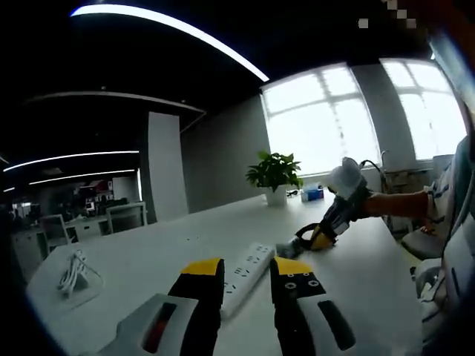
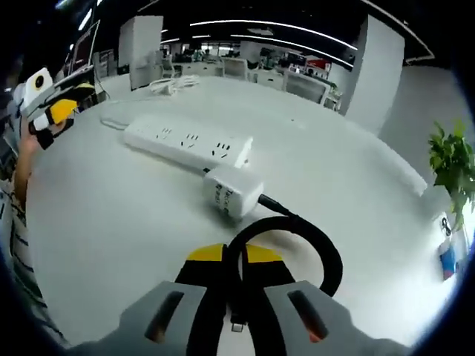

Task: Straighten the power strip on the desk, plug the charger into it

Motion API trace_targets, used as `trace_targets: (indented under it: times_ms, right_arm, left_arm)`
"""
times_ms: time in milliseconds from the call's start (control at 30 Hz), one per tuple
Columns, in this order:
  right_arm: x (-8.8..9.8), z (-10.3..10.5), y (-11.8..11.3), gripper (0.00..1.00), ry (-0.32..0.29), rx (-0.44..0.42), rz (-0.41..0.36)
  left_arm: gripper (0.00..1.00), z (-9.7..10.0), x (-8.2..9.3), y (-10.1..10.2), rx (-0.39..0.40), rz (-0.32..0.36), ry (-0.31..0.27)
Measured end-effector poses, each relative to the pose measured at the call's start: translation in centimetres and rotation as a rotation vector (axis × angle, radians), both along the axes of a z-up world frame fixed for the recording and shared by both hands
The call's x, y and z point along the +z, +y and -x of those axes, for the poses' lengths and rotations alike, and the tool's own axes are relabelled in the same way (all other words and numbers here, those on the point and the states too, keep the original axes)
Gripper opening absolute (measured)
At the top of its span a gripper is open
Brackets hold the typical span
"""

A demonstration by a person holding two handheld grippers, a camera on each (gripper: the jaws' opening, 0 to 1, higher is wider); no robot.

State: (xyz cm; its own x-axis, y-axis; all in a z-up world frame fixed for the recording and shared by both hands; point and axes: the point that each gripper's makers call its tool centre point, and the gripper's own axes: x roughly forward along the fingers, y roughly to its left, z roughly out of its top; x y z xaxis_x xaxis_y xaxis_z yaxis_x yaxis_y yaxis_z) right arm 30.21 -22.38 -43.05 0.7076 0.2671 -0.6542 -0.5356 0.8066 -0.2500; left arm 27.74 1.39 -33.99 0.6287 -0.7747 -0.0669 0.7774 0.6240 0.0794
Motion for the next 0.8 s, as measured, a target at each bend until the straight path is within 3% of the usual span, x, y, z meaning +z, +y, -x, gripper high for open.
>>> trace_targets:
  times_ms: [133, 300, 467, 800]
  right_arm:
    - [0.3, -0.3, -0.2, 0.05, -0.066, 0.04, 0.134]
    - [1.1, -0.6, 0.1, 0.05, -0.133, 0.082, 0.2]
    - [1.5, -0.5, 0.6, 0.05, -0.157, 0.114, 0.203]
    - [2.5, -0.5, 1.4, 0.05, -0.252, 0.178, 0.353]
  left_arm:
    - [0.25, -0.2, -0.4, 0.0, 0.003, -0.009, 0.009]
    - [0.25, -0.7, -1.2, -0.2, 0.006, -0.029, 0.028]
    - [0.24, -1.4, -2.8, -0.9, 0.019, -0.087, 0.046]
    - [0.23, -1.0, -2.0, -5.9, -0.072, -0.151, 0.008]
